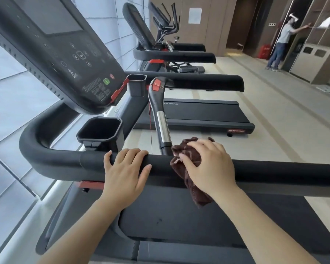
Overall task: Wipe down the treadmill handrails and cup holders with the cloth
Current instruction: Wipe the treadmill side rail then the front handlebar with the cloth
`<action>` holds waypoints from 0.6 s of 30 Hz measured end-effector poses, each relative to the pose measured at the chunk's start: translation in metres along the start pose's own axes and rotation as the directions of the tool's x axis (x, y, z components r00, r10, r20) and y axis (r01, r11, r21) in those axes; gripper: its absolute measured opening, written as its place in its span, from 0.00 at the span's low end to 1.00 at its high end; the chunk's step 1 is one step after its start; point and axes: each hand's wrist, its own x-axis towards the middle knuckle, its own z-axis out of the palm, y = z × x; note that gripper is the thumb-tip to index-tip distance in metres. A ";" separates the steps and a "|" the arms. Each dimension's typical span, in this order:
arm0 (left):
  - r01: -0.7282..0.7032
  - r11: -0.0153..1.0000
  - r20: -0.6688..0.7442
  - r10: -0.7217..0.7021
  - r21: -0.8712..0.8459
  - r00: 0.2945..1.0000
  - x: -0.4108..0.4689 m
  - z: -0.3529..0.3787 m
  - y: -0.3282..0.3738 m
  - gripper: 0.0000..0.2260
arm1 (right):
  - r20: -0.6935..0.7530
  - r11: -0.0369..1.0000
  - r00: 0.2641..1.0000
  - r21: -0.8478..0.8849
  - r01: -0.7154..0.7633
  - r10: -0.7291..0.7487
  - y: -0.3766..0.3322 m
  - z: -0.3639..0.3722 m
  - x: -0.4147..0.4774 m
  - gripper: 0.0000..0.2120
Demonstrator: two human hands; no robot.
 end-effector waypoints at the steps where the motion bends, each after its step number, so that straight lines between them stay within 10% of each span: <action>1: 0.002 1.000 -0.004 -0.002 -0.001 1.000 0.000 0.001 0.000 0.19 | 0.041 1.000 0.999 -0.011 -0.001 0.001 -0.004 0.000 0.006 0.20; 11: 0.007 0.996 0.060 -0.002 -0.084 0.998 0.004 -0.005 0.012 0.20 | -0.002 0.972 0.973 -0.047 0.231 -0.231 0.017 -0.001 -0.017 0.18; 18: -0.047 0.982 0.025 0.052 -0.183 0.998 0.008 -0.003 0.059 0.19 | -0.048 0.995 0.995 0.034 0.092 -0.091 0.068 -0.027 -0.017 0.18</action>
